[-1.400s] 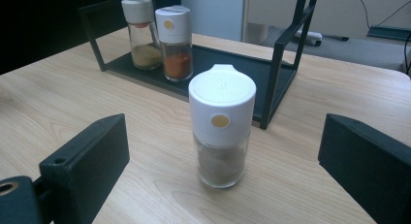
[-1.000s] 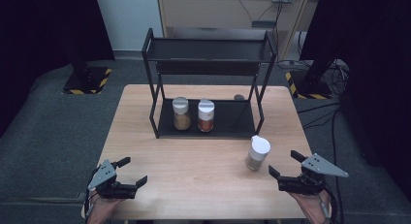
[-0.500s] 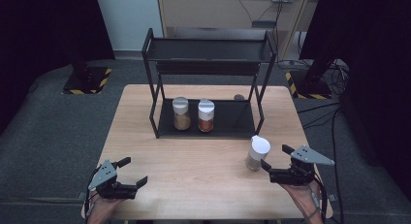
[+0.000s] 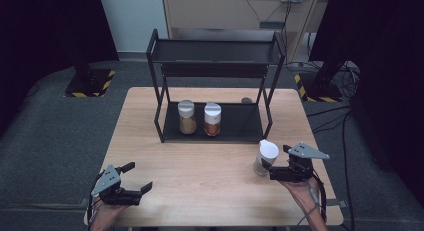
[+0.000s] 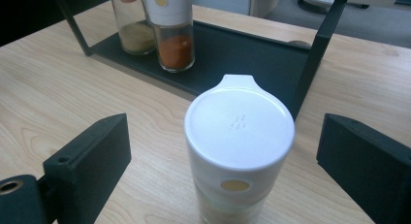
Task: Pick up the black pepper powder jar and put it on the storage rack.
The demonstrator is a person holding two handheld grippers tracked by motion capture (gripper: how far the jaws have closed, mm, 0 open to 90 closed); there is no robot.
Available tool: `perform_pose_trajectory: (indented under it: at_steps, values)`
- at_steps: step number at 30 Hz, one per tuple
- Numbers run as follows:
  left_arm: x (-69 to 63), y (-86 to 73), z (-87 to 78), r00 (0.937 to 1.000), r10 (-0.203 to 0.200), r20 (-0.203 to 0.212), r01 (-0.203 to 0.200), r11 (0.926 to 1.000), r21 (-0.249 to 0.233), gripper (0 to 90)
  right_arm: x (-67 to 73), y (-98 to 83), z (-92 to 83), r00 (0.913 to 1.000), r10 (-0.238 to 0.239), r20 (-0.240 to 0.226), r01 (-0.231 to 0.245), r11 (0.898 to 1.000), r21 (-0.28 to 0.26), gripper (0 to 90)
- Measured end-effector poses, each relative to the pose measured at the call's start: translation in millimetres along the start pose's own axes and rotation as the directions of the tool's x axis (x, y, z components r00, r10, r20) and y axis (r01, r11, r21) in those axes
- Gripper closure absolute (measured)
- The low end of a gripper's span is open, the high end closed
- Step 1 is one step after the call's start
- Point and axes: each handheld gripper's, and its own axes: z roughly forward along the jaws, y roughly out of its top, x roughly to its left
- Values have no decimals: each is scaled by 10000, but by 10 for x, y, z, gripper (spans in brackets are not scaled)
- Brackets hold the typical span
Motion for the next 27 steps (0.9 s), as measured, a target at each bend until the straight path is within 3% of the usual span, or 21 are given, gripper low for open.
perform_pose_trajectory:
  at_steps: [10, 13, 15, 17, 27]
  values:
    - [2, 1, 1, 10000, 2, 14, -2, 10000, 12, 12, 22, 16, 253, 9997, 116, 218, -126, 9989, 447, 94]
    - [2, 1, 2, 10000, -1, 15, 1, 10000, 18, 12, 33, -1, 318, 9993, 136, 342, -154, 9984, 547, 146]
    - [2, 1, 1, 10000, 1, 21, -1, 10000, 10, 12, 31, -19, 339, 9993, 127, 353, -147, 9983, 566, 227]
    - [3, 2, 3, 10000, -2, 20, 2, 10000, 26, 12, 90, -49, 340, 9975, -107, 699, 75, 9989, 466, 303]
    - [5, 4, 6, 10000, -8, 33, 8, 10000, 49, 12, 134, -75, 340, 9962, -315, 808, 286, 9989, 362, 309]
